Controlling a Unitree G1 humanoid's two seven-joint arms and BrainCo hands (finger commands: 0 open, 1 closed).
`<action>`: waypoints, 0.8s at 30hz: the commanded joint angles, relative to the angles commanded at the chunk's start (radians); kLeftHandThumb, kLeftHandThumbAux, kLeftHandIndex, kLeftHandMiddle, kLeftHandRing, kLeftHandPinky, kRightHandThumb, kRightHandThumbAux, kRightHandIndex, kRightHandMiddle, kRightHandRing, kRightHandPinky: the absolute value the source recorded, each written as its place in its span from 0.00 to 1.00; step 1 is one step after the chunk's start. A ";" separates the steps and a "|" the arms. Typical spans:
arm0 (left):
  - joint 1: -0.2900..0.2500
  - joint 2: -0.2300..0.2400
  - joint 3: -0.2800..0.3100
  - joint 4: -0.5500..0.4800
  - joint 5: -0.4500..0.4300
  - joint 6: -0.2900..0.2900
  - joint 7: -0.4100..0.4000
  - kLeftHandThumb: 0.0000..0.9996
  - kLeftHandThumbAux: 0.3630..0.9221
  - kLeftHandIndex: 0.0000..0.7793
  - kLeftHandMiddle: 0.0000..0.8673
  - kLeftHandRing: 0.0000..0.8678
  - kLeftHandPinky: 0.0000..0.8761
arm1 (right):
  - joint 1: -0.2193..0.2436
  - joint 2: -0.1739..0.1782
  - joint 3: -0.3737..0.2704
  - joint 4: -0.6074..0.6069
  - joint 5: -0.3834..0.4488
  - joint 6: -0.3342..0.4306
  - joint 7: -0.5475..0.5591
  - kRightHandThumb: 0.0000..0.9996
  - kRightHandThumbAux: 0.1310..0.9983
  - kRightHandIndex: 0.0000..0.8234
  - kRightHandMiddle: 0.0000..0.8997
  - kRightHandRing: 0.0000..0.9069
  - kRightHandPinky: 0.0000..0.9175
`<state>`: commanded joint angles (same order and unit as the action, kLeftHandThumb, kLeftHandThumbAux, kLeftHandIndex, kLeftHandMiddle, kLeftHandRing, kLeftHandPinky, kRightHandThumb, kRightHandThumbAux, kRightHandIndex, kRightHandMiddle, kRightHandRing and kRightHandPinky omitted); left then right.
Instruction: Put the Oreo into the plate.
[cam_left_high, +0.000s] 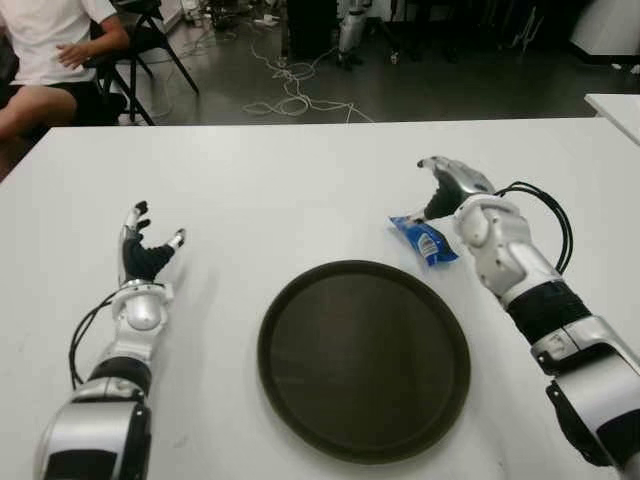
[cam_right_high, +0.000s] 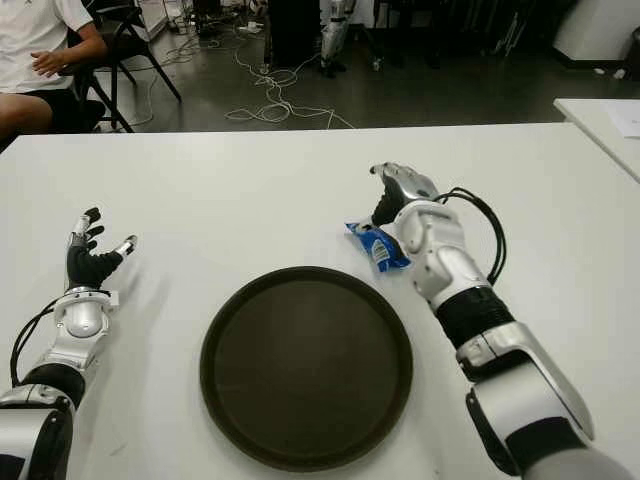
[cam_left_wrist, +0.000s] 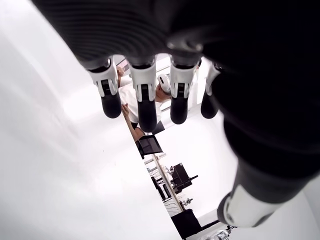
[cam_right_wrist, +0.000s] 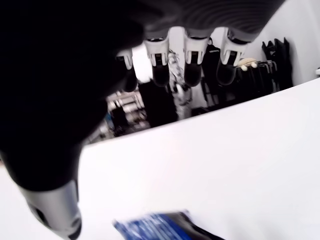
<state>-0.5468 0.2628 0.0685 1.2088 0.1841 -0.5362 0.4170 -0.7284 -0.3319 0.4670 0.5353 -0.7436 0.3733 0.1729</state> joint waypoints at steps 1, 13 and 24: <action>0.000 0.000 0.000 0.000 0.000 0.001 0.001 0.03 0.75 0.10 0.15 0.14 0.11 | -0.001 0.000 0.007 -0.007 -0.008 0.010 0.011 0.00 0.73 0.04 0.08 0.06 0.00; -0.001 -0.003 0.003 0.000 -0.006 0.001 0.000 0.03 0.73 0.09 0.15 0.13 0.10 | 0.019 0.016 -0.002 -0.053 -0.006 0.055 0.021 0.00 0.73 0.06 0.10 0.07 0.00; 0.002 -0.001 -0.005 -0.003 0.004 -0.001 0.007 0.03 0.71 0.11 0.15 0.14 0.11 | 0.036 0.029 0.006 -0.065 -0.018 0.100 0.020 0.00 0.72 0.09 0.12 0.10 0.00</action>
<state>-0.5446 0.2622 0.0636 1.2059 0.1878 -0.5377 0.4236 -0.6920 -0.3034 0.4731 0.4707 -0.7613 0.4730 0.1924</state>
